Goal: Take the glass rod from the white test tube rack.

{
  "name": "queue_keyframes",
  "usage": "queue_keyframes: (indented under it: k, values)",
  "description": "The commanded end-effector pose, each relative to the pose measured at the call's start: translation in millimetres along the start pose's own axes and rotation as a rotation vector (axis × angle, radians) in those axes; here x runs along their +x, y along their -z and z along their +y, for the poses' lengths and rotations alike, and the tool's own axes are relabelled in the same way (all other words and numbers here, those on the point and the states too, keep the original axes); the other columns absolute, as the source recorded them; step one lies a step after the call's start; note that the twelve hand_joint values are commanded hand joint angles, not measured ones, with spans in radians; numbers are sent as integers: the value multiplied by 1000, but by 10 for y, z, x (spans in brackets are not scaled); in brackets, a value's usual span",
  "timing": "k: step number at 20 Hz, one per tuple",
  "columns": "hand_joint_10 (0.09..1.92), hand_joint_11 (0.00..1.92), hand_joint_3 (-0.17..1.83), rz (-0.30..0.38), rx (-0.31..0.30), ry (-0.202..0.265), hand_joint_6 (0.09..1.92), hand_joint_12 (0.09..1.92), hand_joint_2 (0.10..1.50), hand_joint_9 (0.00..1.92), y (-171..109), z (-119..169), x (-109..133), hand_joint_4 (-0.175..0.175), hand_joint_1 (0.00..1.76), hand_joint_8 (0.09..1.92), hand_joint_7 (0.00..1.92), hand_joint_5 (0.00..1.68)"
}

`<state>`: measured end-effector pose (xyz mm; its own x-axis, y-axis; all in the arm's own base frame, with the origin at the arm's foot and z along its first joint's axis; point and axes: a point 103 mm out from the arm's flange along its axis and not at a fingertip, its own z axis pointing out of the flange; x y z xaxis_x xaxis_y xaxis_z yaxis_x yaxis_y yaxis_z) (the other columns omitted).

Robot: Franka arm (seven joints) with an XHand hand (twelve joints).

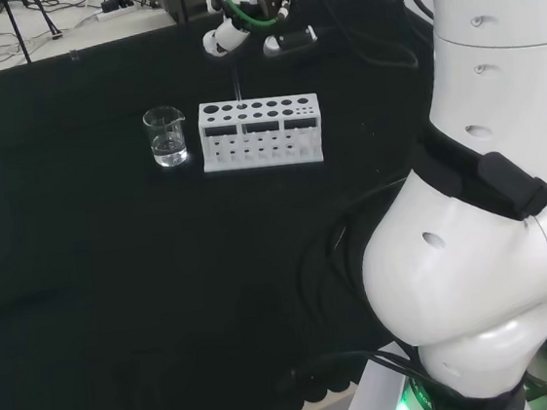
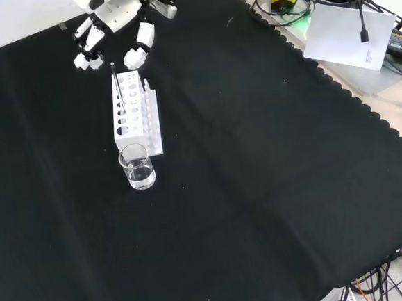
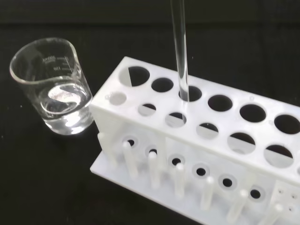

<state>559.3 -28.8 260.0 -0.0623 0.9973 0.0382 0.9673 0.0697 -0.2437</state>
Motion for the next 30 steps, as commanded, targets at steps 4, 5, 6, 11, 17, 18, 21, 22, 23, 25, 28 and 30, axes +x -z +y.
queue_keyframes:
  k: [4, 5, 6, 11, 17, 18, 21, 22, 23, 25, 28, 30]
  values:
    - [880, 361, 487, 18, 31, 1, 87, 1387, 1046, 830, -86, 110, -28, -139, 457, 917, 533, 291]
    - [884, 384, 483, 15, 35, -1, 87, 1377, 1052, 847, -91, 126, -35, -146, 462, 916, 556, 361]
    - [882, 408, 471, 20, 43, -4, 183, 1366, 1059, 867, -97, 143, -47, -154, 472, 908, 589, 435]
    - [931, 578, 457, 16, 50, -20, 905, 1317, 1065, 948, -113, 193, -131, -175, 535, 948, 725, 483]
    - [981, 783, 475, 28, 39, -9, 1033, 1278, 1047, 1032, -136, 223, -169, -175, 599, 1027, 830, 526]
    - [985, 808, 477, 30, 35, -5, 1040, 1272, 1042, 1043, -138, 229, -168, -175, 616, 1034, 842, 537]
    - [1001, 941, 500, 21, 34, 15, 1058, 1233, 1023, 1107, -158, 274, -86, -175, 687, 1056, 886, 577]
    - [1005, 974, 508, 15, 30, 24, 1061, 1225, 1016, 1128, -173, 278, -58, -175, 710, 1061, 903, 590]
    - [1006, 1012, 519, 15, 30, 29, 1062, 1212, 1006, 1149, -190, 284, -37, -175, 737, 1063, 921, 604]
    - [1000, 1083, 550, 20, 28, 34, 1056, 1184, 980, 1190, -204, 286, -14, -175, 782, 1060, 954, 622]
    - [1018, 1218, 605, 5, 14, 45, 1042, 1139, 940, 1280, -163, 284, 24, -175, 853, 1085, 981, 652]
    - [1041, 1395, 502, -10, -3, 49, 1144, 1055, 982, 1370, -139, 290, 42, -175, 974, 1138, 1011, 711]
